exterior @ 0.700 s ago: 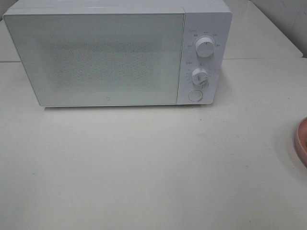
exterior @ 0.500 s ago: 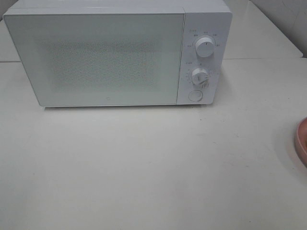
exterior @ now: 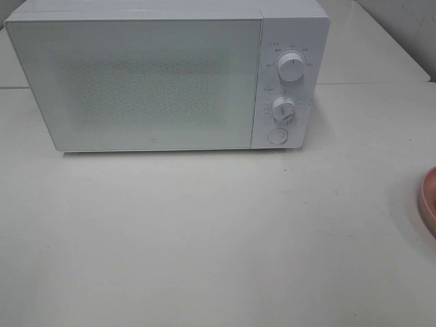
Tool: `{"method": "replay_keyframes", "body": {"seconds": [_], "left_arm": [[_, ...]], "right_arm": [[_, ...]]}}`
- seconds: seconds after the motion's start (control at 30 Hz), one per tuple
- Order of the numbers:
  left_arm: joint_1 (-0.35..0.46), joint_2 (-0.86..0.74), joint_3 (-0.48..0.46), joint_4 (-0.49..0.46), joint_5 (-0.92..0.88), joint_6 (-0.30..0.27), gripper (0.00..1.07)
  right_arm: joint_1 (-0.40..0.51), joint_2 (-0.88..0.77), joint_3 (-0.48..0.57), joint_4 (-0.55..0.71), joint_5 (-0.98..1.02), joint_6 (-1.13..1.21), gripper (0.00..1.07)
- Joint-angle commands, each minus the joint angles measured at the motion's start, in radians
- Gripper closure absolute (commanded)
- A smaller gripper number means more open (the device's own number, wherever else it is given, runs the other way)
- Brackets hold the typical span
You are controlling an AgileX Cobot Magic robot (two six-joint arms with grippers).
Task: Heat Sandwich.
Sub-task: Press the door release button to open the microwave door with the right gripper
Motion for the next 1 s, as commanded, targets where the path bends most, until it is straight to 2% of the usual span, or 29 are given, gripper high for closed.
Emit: {"method": "replay_keyframes", "body": {"seconds": [0.03, 0.3, 1.0], "left_arm": [[0.0, -0.026, 0.0, -0.004, -0.01, -0.006, 0.09], [0.0, -0.026, 0.0, -0.004, -0.01, -0.006, 0.09], [0.0, -0.026, 0.0, -0.004, -0.01, -0.006, 0.09]], "right_arm": [[-0.006, -0.022, -0.024, 0.006, -0.069, -0.001, 0.32], [-0.006, 0.05, -0.028, 0.009, -0.174, 0.022, 0.32], [-0.006, 0.379, 0.021, 0.004, -0.501, 0.022, 0.32]]}}
